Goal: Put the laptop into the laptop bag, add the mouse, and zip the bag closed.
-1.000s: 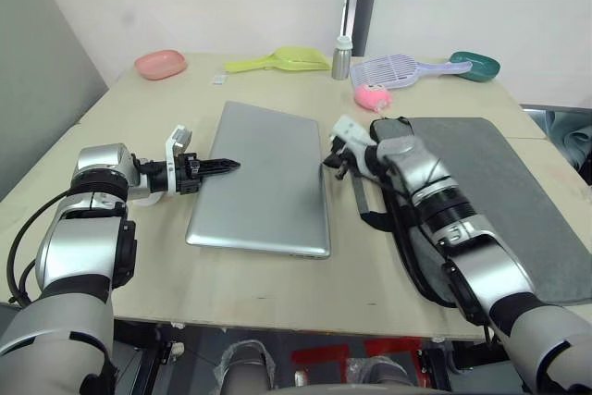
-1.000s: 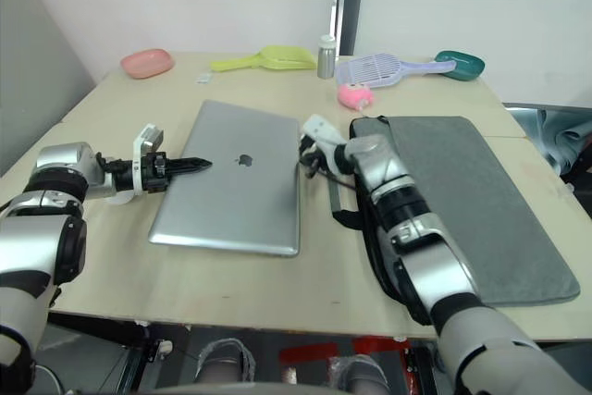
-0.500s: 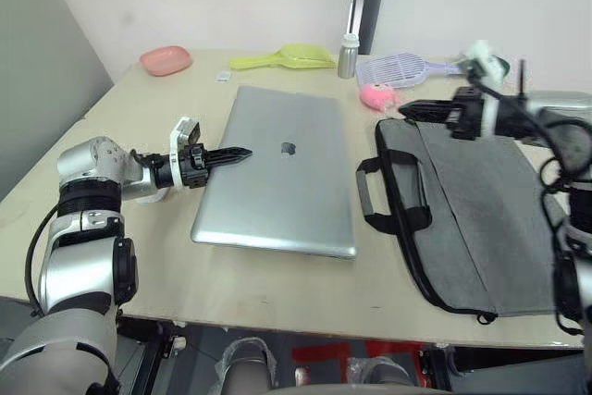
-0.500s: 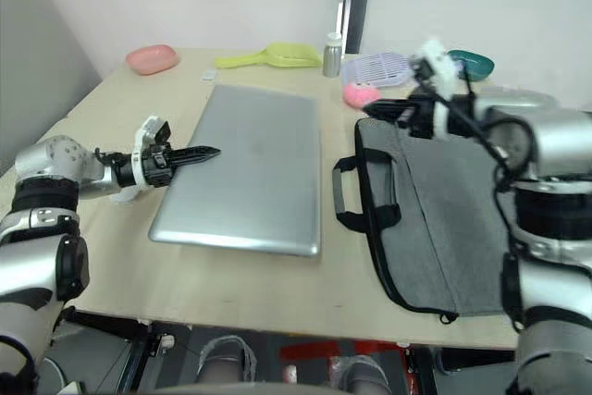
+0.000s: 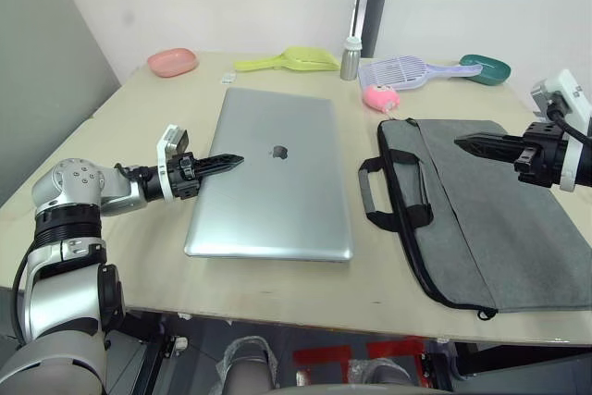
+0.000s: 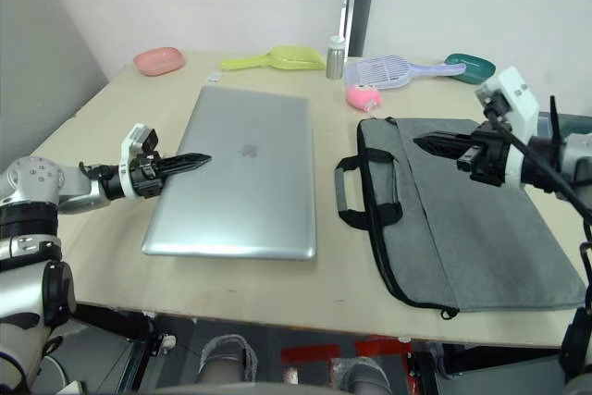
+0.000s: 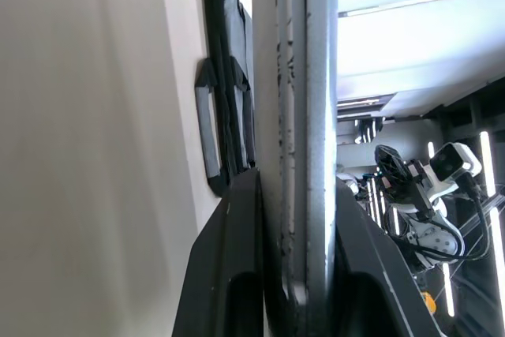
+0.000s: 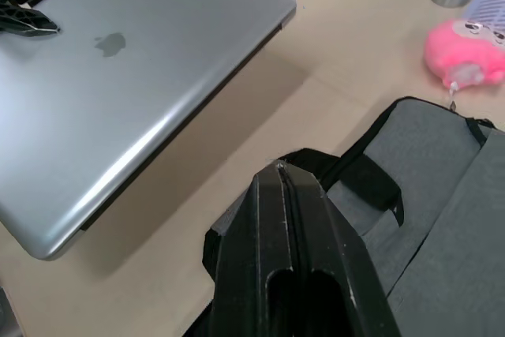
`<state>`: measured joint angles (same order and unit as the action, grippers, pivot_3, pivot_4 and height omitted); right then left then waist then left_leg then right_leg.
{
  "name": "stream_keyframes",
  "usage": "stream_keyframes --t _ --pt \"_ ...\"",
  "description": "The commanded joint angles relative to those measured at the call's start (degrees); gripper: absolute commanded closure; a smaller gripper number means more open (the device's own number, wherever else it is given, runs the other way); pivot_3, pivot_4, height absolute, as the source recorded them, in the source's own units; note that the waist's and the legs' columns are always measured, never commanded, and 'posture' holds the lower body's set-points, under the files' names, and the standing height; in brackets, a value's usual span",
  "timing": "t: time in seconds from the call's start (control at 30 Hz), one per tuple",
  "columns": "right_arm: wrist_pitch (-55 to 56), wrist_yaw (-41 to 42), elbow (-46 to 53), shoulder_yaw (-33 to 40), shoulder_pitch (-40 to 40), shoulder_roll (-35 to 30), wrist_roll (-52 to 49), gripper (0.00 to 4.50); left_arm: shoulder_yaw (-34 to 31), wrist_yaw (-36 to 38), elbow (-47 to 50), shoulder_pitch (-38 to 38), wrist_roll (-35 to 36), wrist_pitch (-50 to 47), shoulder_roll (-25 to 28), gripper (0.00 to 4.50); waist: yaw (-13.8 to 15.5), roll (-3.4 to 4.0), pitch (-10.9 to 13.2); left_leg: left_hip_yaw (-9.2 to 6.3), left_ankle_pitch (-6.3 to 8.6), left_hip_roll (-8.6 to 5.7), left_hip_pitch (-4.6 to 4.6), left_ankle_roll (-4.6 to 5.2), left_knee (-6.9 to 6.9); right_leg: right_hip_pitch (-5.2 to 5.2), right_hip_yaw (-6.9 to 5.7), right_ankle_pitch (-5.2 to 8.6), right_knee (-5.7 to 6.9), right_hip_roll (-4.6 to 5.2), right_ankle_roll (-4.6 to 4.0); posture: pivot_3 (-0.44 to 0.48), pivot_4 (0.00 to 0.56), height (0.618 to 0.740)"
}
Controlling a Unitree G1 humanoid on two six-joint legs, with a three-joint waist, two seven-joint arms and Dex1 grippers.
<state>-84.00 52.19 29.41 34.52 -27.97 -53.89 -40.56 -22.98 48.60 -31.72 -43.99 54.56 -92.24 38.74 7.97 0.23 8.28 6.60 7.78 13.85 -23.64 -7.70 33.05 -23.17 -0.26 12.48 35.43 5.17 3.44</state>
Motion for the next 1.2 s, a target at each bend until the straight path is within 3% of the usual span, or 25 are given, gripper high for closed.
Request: stream_keyframes --t 0.03,0.27,0.5,0.7,0.73,0.87,0.93,1.07,1.2 --pt "-0.7 -0.6 2.2 3.9 2.0 -0.9 -3.3 4.5 -1.8 1.1 3.8 -0.6 6.5 -0.3 1.9 4.2 0.1 0.0 0.0 0.01 0.0 0.0 0.02 0.0 0.03 0.0 0.02 0.0 0.03 0.0 0.0 0.0 0.15 0.74" --pt "-5.3 5.4 7.9 15.9 15.5 -6.5 -12.3 4.5 3.4 2.3 8.3 5.1 13.0 -0.3 7.4 4.2 0.6 0.0 0.0 0.03 0.02 0.0 0.0 0.0 -0.07 -0.06 0.02 0.01 -0.01 -0.01 0.0 0.0 0.15 0.74" --pt "-5.9 9.1 10.8 26.8 32.7 -8.4 -13.6 2.34 4.4 1.7 7.0 6.3 12.0 -0.3 6.6 4.2 1.0 -0.02 0.0 0.05 0.15 0.0 -0.01 0.24 0.13 -0.03 0.07 -0.01 0.06 0.06 0.04 0.0 0.15 0.74" --pt "-6.8 6.8 9.2 27.9 33.6 -8.2 -16.4 0.42 4.7 1.3 5.5 4.3 10.2 -0.3 4.8 4.2 0.6 -0.02 0.0 0.09 0.15 0.0 0.1 0.31 0.3 -0.03 0.16 -0.02 0.32 0.08 0.05 0.0 0.15 0.74" --pt "-7.1 6.0 8.8 27.1 32.3 -8.2 -17.1 0.07 4.8 1.1 5.2 4.0 10.0 -0.3 4.6 4.2 0.5 -0.02 0.0 0.09 0.14 0.0 0.12 0.33 0.3 -0.03 0.17 -0.02 0.35 0.07 0.05 0.0 0.15 0.74" --pt "-8.3 -1.9 6.5 18.2 24.3 -5.7 -18.8 0.07 4.6 -0.2 5.4 3.3 9.5 -0.3 2.8 4.2 0.2 -0.02 0.0 0.23 0.13 0.0 0.33 0.31 0.25 0.01 0.32 -0.02 0.42 0.06 0.05 0.0 0.15 0.74" --pt "-8.2 -10.0 5.4 10.7 17.0 -0.9 -15.6 0.07 3.6 -1.4 5.6 2.7 9.2 -0.3 1.4 4.2 0.1 -0.03 0.0 0.24 0.07 0.0 0.41 0.26 0.26 0.08 0.33 -0.02 0.47 0.06 0.05 0.0 0.15 0.74" --pt "-3.1 -24.2 5.1 -5.1 12.6 7.2 -5.3 0.07 1.6 -3.5 6.3 1.8 9.6 -0.3 -1.7 4.2 -0.1 0.0 -0.1 0.22 -0.12 -0.02 0.43 0.04 0.31 0.04 0.34 -0.03 0.7 0.06 0.06 0.0 0.15 0.74" --pt "-2.1 -31.4 3.5 -11.4 8.5 14.2 -0.5 0.07 0.6 -4.5 7.5 1.6 9.8 -0.3 -3.4 4.2 -0.3 0.03 0.0 0.22 -0.14 -0.02 0.4 -0.01 0.24 0.0 0.32 -0.03 0.69 0.05 0.07 0.0 0.15 0.74"
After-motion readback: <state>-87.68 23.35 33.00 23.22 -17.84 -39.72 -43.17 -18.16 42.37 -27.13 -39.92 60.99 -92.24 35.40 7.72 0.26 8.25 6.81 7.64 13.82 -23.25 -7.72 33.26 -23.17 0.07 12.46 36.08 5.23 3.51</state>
